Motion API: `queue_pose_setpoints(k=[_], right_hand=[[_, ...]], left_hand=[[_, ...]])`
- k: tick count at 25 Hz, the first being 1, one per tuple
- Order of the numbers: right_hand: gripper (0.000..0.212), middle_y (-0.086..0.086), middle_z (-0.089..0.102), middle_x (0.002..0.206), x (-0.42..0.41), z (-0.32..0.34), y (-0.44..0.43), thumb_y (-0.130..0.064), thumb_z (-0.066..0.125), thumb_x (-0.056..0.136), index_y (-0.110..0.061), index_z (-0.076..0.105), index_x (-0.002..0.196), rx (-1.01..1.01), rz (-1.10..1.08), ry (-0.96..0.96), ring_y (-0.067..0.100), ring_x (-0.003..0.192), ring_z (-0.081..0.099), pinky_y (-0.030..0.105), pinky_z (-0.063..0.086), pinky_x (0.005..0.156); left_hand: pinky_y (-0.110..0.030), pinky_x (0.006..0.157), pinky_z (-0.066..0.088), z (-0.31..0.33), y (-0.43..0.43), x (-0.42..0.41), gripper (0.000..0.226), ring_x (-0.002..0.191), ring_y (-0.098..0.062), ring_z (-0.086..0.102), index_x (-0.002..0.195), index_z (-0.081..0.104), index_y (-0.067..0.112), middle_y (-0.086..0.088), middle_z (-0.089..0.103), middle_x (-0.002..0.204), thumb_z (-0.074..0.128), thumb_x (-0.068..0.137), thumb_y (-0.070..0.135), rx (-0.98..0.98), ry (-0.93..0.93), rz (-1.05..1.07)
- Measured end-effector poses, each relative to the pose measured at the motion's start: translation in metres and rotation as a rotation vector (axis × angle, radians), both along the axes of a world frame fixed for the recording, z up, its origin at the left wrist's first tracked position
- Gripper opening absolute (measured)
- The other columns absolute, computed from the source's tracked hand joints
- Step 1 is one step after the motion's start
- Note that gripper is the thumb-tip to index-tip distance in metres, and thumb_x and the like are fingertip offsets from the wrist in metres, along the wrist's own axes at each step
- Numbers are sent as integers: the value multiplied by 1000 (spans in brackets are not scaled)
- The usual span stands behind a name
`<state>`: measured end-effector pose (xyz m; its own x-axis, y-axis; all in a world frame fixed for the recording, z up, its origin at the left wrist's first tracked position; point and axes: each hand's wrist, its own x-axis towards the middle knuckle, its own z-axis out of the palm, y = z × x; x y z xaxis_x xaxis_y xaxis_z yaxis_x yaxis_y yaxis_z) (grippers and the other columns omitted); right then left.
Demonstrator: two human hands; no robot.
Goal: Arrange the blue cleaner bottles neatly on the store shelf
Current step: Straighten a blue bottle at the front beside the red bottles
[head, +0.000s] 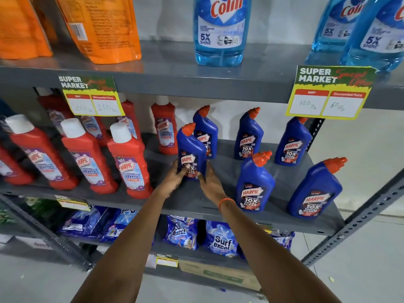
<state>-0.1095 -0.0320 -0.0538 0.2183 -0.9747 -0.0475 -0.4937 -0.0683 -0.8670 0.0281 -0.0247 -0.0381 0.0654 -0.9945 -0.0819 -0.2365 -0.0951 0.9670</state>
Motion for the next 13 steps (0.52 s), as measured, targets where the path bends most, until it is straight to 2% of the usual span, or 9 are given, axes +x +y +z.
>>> queue_pose_setpoints(k=[4, 7, 9, 11, 12, 13], right_hand=[[53, 9, 38, 147, -12, 0, -1, -21, 43, 94, -15, 21, 142, -42, 16, 11, 31, 129, 44, 41, 38, 105], [48, 15, 43, 140, -21, -12, 18, -21, 45, 94, -10, 28, 138, -149, -5, 63, 33, 125, 47, 42, 41, 103], [52, 19, 40, 139, -23, -19, 30, -26, 48, 93, -8, 28, 138, -180, -15, 91, 34, 127, 44, 45, 41, 105], [58, 20, 37, 140, -23, -22, 38, -31, 50, 92, -7, 26, 139, -187, -4, 105, 33, 129, 41, 45, 39, 107], [58, 20, 37, 139, -23, -23, 41, -31, 51, 92, -7, 27, 139, -197, -2, 107, 32, 129, 41, 44, 39, 108], [58, 19, 38, 138, -24, -24, 43, -32, 52, 91, -7, 29, 138, -214, 0, 103, 31, 128, 41, 44, 39, 108]], left_hand=[[-23, 92, 36, -3, 3, 5, 44, 118, -14, 45, 134, 37, 10, 1, 48, 120, 49, 93, 20, 1, 17, -24], [-6, 77, 44, -15, 13, 9, 38, 111, -18, 54, 127, 45, 5, -4, 56, 118, 52, 91, 14, -53, -47, -19], [-13, 81, 47, -27, 24, 9, 35, 98, -13, 61, 122, 51, 5, -7, 62, 112, 55, 89, 16, -77, -119, -14], [-24, 83, 47, -39, 37, 10, 31, 81, 4, 63, 116, 55, 7, -7, 67, 104, 58, 88, 20, -89, -156, 7], [-25, 83, 47, -44, 42, 10, 30, 78, 9, 62, 115, 56, 8, -6, 68, 103, 58, 88, 21, -93, -158, 20], [-23, 83, 48, -45, 48, 9, 30, 81, 8, 63, 115, 56, 8, -6, 67, 105, 58, 88, 21, -105, -161, 24]])
